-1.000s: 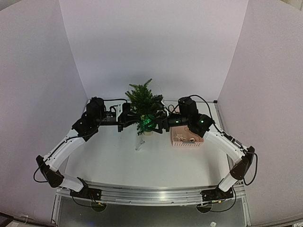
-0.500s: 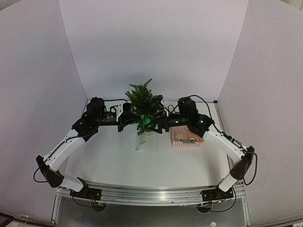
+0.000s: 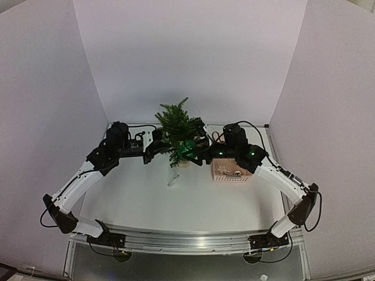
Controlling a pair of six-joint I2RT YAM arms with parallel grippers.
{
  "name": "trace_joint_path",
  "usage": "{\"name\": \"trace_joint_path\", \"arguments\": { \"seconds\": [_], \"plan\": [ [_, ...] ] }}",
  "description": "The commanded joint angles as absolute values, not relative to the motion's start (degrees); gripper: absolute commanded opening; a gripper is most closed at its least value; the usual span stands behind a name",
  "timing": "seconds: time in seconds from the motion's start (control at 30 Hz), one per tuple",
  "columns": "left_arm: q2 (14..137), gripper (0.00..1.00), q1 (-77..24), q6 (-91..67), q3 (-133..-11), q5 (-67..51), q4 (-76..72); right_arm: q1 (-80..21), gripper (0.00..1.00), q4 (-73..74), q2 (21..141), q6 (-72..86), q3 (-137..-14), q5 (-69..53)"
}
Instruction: Decorate the small christmas tree
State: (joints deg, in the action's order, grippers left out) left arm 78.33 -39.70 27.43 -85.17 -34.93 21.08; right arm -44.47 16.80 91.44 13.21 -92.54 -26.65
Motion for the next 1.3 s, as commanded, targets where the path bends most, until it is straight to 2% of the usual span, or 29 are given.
{"name": "trace_joint_path", "arguments": {
  "seconds": [0.0,0.4,0.57,0.63,0.73,0.83,1.07,1.27],
  "plan": [
    [76.45,0.00,-39.46,30.48,-87.93,-32.56,22.80,-44.91,0.41,15.46,87.39,11.18,-91.61,-23.76],
    [75.98,0.01,-39.46,34.00,-87.03,-35.73,22.63,-44.91,0.40,15.38,89.37,12.39,-93.24,-27.73],
    [76.30,0.30,-39.47,34.63,-87.64,-37.12,20.42,-44.91,0.40,15.54,90.38,12.84,-93.97,-29.93],
    [76.64,0.37,-39.46,34.91,-88.42,-37.74,20.07,-44.91,0.40,15.55,90.84,13.06,-94.10,-30.12],
    [77.37,0.42,-39.53,34.93,-90.19,-39.83,20.38,-44.91,0.39,15.56,91.52,13.26,-94.33,-30.41],
    [79.03,0.44,-39.53,31.51,-92.64,-41.29,21.91,-44.91,0.39,15.56,92.01,13.28,-94.64,-30.89],
    [81.94,0.40,-39.63,26.26,-96.02,-44.34,28.84,-44.91,0.38,15.59,92.84,13.28,-95.11,-31.17],
    [85.19,0.46,-39.64,22.65,-99.97,-41.42,27.85,-44.96,0.38,15.64,93.08,13.21,-95.60,-31.84]
  ]
}}
